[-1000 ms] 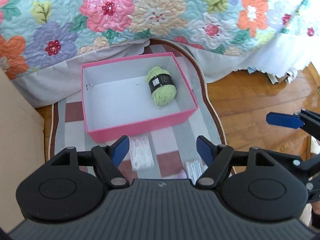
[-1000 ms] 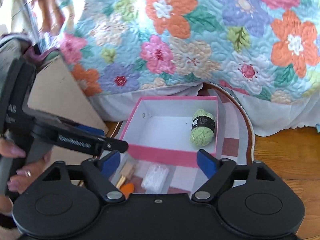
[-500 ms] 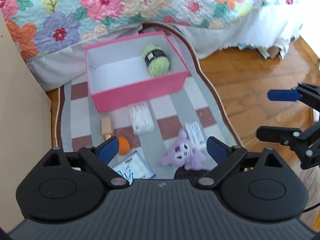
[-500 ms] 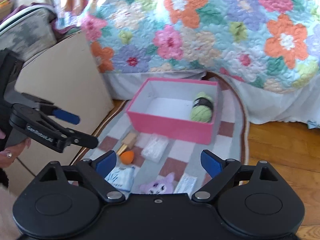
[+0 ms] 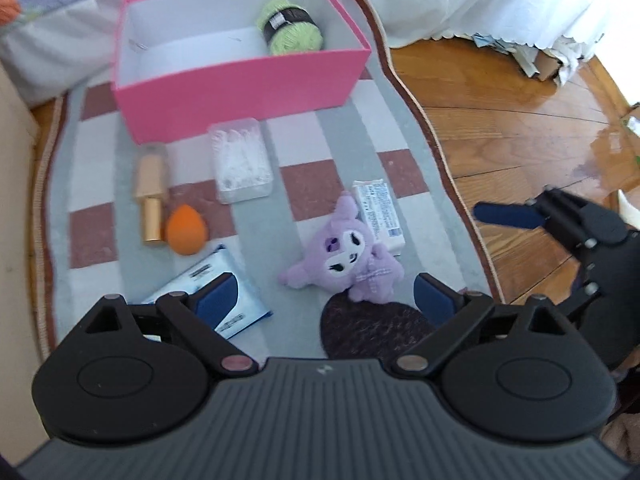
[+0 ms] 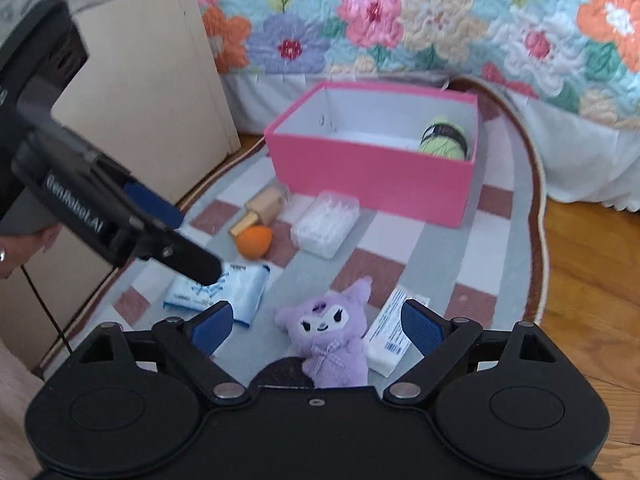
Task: Organize objects
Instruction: 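Grasp the purple plush toy with the right tool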
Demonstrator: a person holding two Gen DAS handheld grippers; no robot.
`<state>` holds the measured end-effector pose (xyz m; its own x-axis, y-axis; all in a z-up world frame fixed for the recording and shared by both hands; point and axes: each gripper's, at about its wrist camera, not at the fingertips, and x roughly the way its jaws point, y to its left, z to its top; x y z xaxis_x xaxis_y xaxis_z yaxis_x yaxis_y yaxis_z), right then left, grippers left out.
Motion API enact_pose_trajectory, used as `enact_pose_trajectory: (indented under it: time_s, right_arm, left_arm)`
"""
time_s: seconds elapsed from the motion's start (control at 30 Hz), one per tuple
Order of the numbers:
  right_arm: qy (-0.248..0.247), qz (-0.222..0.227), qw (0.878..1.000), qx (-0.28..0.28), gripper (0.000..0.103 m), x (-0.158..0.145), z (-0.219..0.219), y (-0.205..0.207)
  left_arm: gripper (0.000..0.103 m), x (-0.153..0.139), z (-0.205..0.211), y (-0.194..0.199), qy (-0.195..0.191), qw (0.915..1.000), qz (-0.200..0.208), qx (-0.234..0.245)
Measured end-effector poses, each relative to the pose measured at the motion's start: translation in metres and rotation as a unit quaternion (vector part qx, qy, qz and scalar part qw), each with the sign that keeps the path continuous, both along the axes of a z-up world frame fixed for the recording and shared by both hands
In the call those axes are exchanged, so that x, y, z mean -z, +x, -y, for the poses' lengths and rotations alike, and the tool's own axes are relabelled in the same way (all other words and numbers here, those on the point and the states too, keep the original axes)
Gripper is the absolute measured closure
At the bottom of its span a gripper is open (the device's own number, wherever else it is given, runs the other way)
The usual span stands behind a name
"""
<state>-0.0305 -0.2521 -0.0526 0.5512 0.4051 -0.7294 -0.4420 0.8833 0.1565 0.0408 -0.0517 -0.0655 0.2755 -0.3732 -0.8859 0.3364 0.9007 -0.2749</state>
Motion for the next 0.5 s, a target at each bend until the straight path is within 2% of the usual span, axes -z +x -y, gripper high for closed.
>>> enact_pose_trajectory:
  time_s: [0.27, 0.37, 0.4, 0.5]
  right_arm:
    - [-0.049, -0.035, 0.998, -0.023, 0.013, 0.053, -0.019, 0.013]
    - [-0.061, -0.053, 0.997, -0.021, 0.02, 0.071, -0.022, 0.019]
    - [-0.067, -0.058, 0.996, -0.021, 0.025, 0.078, -0.025, 0.021]
    - [-0.103, -0.056, 0.993, -0.025, 0.036, 0.092, -0.035, 0.02]
  left_arm:
    - [0.009, 0.052, 0.016, 0.019, -0.02, 0.9994, -0.02, 0.021]
    - [0.01, 0.071, 0.021, 0.025, -0.033, 0.9984, -0.039, 0.023]
    - [0.01, 0.077, 0.023, 0.025, -0.038, 0.9978, -0.049, 0.025]
    - [0.011, 0.095, 0.031, 0.025, -0.046, 0.996, -0.072, 0.028]
